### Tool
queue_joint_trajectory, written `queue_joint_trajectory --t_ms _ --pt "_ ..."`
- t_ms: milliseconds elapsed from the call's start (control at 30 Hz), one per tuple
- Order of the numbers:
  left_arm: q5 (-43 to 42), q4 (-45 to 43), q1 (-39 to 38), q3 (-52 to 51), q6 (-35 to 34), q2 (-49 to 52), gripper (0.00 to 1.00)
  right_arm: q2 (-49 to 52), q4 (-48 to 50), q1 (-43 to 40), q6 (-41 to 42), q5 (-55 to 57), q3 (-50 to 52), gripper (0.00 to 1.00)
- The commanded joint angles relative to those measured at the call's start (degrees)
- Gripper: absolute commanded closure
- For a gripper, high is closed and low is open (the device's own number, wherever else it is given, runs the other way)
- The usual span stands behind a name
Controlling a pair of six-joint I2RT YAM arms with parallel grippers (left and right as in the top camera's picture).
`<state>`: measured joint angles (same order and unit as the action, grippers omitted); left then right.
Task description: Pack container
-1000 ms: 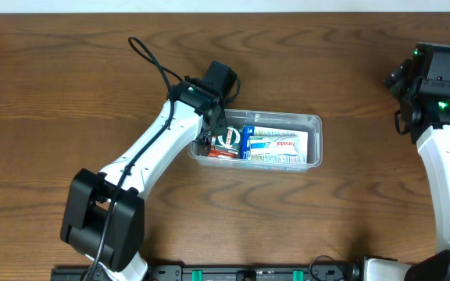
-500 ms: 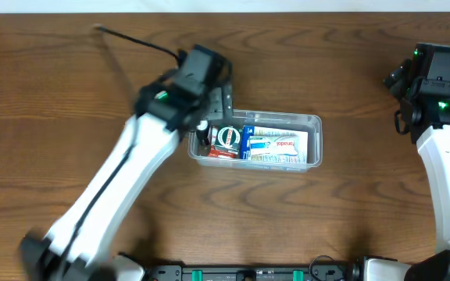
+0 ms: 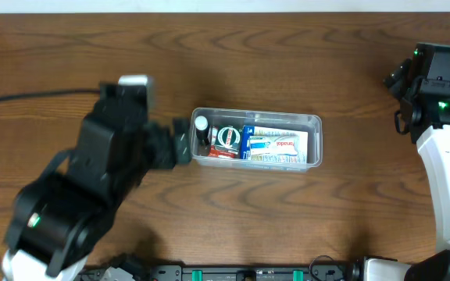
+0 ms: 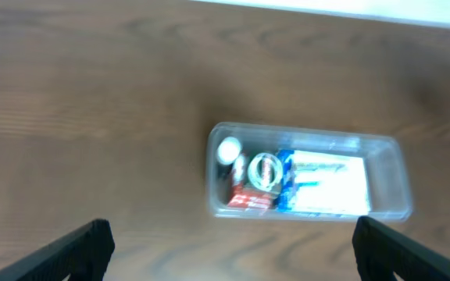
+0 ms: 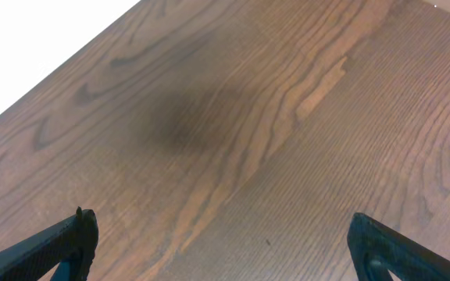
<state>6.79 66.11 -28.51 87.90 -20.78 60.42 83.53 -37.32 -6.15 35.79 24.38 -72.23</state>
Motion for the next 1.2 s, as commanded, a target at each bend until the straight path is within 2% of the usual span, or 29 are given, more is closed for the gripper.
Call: queue_joint_trajectory --t_ms 0,100,267,467,600,733,900,1000,1167 --pt "4.44 5.84 0.24 0.31 2.80 -4.31 0.02 0.07 0.00 -0.22 0.79 0.59 -0.07 0.01" --pt "8.20 11.23 0.24 0.13 0.15 -6.99 0.02 0.07 0.00 -0.22 0.79 0.59 -0.07 0.01" --pt "10.91 11.39 1.07 -2.49 -0.72 -11.85 0.02 0.07 0.00 -0.22 0.79 0.61 -0.07 0.01" --pt "10.67 5.14 12.13 -13.00 -0.24 -17.79 0.02 0.07 0.00 -0.22 0.79 0.59 -0.07 0.01" --pt "10.29 -4.76 19.28 -25.90 0.66 -23.87 0.02 0.07 0.00 -0.22 0.79 0.59 -0.07 0.01" --pt "8.79 -20.06 23.32 -40.04 1.46 -30.97 0.02 0.07 0.00 -0.22 0.81 0.59 -0.07 0.01" --pt "-2.32 -43.45 27.02 -57.46 10.38 -40.33 0.02 0.07 0.00 -0.22 0.81 0.61 -0.07 0.01" --pt "-7.54 -54.12 29.83 -66.05 12.15 -45.40 0.02 0.07 0.00 -0.22 0.79 0.59 -0.07 0.01" --pt "-11.45 -61.42 33.16 -74.40 12.15 -52.72 0.02 0.07 0.00 -0.22 0.81 0.59 -0.07 0.01"
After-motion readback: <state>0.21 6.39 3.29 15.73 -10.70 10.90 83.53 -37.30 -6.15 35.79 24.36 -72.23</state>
